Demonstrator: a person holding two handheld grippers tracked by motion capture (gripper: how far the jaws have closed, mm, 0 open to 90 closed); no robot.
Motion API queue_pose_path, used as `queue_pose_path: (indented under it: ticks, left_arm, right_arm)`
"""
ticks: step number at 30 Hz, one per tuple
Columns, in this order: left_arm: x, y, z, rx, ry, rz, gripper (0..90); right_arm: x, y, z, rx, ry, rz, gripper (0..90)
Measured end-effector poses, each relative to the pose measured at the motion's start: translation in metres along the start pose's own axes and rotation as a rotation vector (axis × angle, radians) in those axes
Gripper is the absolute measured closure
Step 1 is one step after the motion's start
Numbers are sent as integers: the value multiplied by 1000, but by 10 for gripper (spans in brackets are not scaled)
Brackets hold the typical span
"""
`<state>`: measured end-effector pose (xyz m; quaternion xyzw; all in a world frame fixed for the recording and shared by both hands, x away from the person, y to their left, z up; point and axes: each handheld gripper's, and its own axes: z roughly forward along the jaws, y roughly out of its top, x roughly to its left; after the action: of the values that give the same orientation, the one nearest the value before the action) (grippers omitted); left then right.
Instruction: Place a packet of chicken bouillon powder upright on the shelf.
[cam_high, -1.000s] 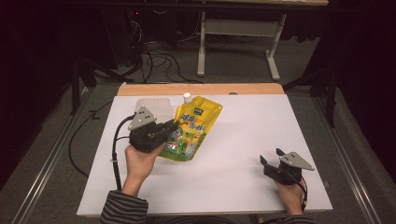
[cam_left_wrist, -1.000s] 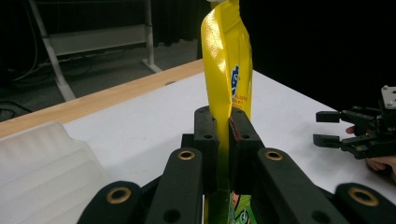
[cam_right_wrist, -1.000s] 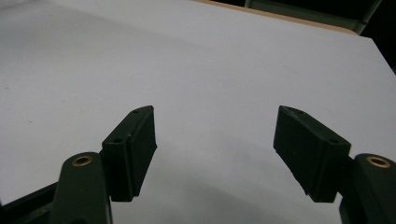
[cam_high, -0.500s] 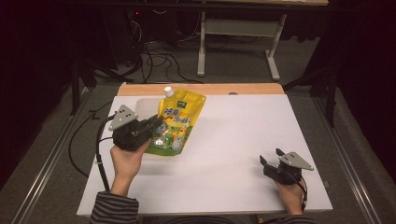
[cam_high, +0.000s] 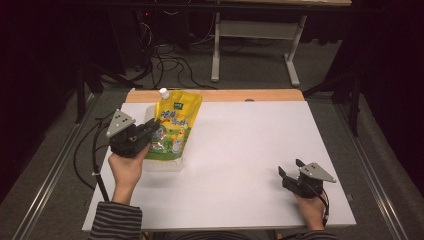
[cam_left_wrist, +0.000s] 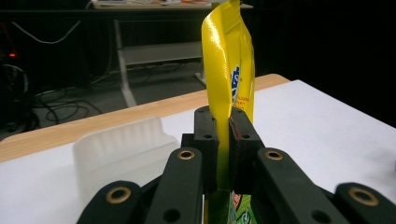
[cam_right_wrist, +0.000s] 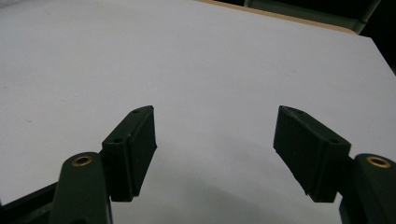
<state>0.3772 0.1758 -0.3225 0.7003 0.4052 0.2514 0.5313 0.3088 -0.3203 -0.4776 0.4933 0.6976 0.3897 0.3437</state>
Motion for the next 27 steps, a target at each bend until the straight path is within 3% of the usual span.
queue_pose_path:
  ticks: [5,10,16,21,27]
  left_arm:
    - [7,-4,2,-2,34,-11,846]
    - [12,-10,11,17,69,7,845]
    - [16,-18,23,44,73,-2,843]
    - [11,-22,35,81,77,54,841]
    - [11,-26,45,98,67,55,834]
  right_arm:
    - [0,0,0,2,2,-1,303]
    - [0,0,0,-2,1,-3,302]
    - [0,0,0,-1,1,-2,302]
    - [0,0,0,3,1,-1,302]
    - [0,0,0,-2,1,-2,302]
